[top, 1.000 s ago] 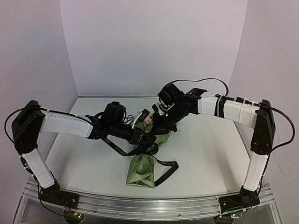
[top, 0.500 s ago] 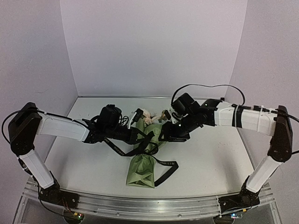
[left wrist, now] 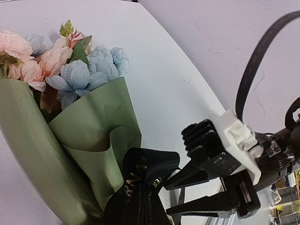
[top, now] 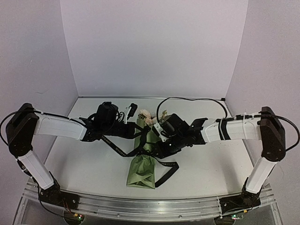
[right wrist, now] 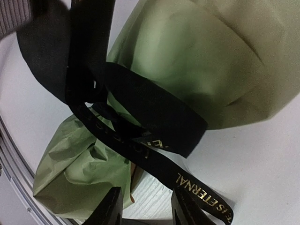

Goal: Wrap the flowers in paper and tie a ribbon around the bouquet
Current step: Cross the half-tied ribbon over the folded bouquet.

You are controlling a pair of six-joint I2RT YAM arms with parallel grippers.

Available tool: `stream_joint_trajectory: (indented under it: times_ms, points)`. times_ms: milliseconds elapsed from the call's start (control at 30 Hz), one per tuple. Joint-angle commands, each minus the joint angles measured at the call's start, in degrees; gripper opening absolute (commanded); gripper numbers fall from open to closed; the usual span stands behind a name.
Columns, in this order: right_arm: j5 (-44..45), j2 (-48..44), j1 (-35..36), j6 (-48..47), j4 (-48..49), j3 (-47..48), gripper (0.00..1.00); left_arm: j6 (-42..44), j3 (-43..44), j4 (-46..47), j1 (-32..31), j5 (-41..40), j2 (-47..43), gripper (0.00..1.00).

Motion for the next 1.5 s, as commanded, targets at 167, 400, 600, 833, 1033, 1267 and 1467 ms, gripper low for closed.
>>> stream_joint_trajectory:
  times_ms: [167, 400, 600, 833, 1033, 1267, 1467]
  points:
    - [1.6, 5.5, 1.4, -3.1, 3.7, 5.4, 0.37, -1.0, 2.9, -1.0, 1.7, 0.8, -1.7, 0.0]
    - [1.8, 7.3, 1.5, -2.6, 3.3, 6.2, 0.27, -1.0, 3.1, -1.4, 2.2, 1.6, -1.8, 0.0]
    - [1.2, 6.8, 1.5, -1.7, 3.1, 5.1, 0.2, -1.2, 2.9, -1.4, 2.8, 1.6, -2.4, 0.0]
    - [1.5, 6.7, 1.6, -1.4, 3.0, 4.4, 0.17, -1.6, 2.8, -1.4, 3.3, 2.4, -2.9, 0.0]
    - [3.0, 4.0, 1.6, 0.0, 3.0, 2.4, 0.0, -2.6, 2.3, -1.0, 4.0, 3.1, -3.6, 0.0]
    - [3.4, -1.0, 1.6, 1.8, -0.3, 0.9, 0.0, -4.0, 1.1, -1.1, 4.6, 3.2, -4.2, 0.0]
    - [0.0, -1.7, 1.5, 8.2, -4.1, 2.4, 0.0, -4.5, -0.9, -2.1, 4.8, 4.0, -6.3, 0.0]
